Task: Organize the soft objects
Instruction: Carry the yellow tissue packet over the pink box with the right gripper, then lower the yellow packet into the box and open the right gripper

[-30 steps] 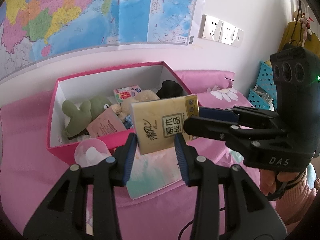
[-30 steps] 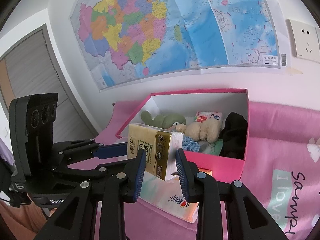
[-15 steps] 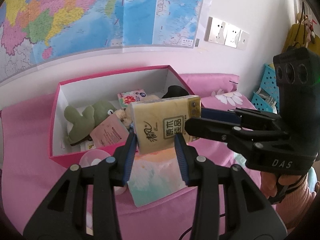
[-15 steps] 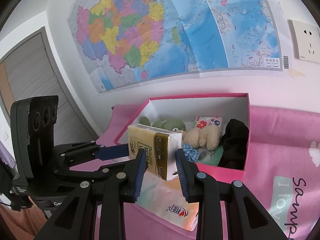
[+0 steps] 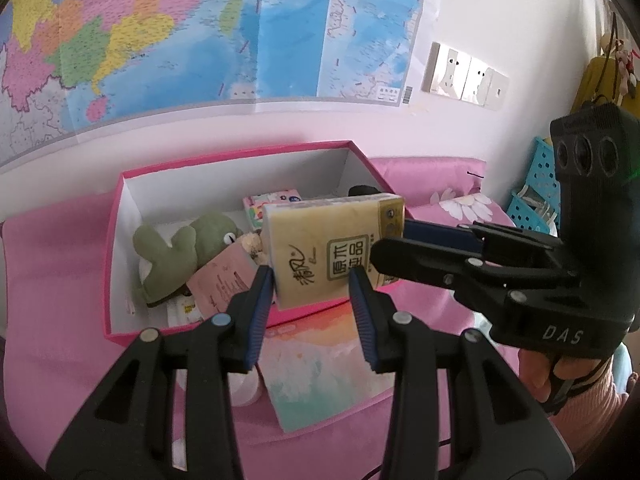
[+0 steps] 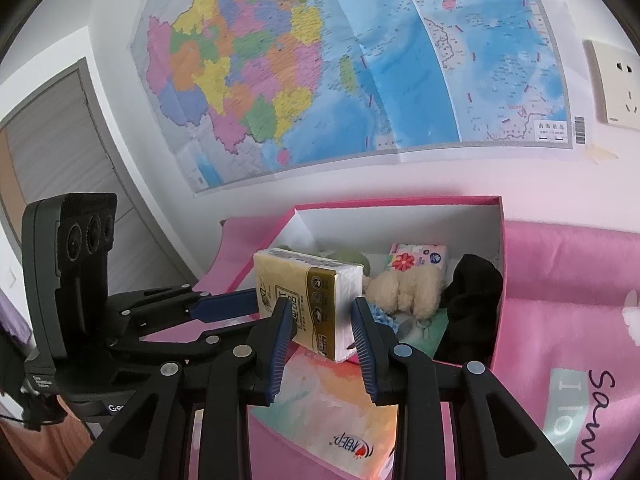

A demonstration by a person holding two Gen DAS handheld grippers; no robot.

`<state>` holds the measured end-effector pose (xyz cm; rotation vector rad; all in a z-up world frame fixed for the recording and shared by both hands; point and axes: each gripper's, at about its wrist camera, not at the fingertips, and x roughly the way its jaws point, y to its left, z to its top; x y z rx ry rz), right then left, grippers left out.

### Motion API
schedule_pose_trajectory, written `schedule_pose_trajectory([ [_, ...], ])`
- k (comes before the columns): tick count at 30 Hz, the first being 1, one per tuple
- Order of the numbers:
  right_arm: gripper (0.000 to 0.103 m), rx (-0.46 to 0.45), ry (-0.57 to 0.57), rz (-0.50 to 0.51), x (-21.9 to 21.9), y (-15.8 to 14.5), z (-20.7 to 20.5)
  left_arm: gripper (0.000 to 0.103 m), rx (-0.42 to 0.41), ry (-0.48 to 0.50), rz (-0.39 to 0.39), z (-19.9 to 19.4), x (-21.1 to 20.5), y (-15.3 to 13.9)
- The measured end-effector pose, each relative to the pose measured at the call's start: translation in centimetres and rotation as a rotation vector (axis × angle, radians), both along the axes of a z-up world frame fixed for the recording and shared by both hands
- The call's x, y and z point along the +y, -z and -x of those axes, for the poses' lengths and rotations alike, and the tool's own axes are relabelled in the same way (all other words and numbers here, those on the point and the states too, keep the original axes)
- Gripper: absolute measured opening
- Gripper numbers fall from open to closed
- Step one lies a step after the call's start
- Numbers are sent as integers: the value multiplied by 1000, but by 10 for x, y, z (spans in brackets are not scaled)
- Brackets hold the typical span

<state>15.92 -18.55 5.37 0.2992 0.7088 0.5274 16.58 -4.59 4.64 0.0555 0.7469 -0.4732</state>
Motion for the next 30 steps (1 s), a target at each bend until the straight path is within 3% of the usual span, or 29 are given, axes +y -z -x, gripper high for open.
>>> schedule_pose_trajectory([
  [30,32,35,22,-8,0,6,-27,41,26,-17,0,-36,0,2],
])
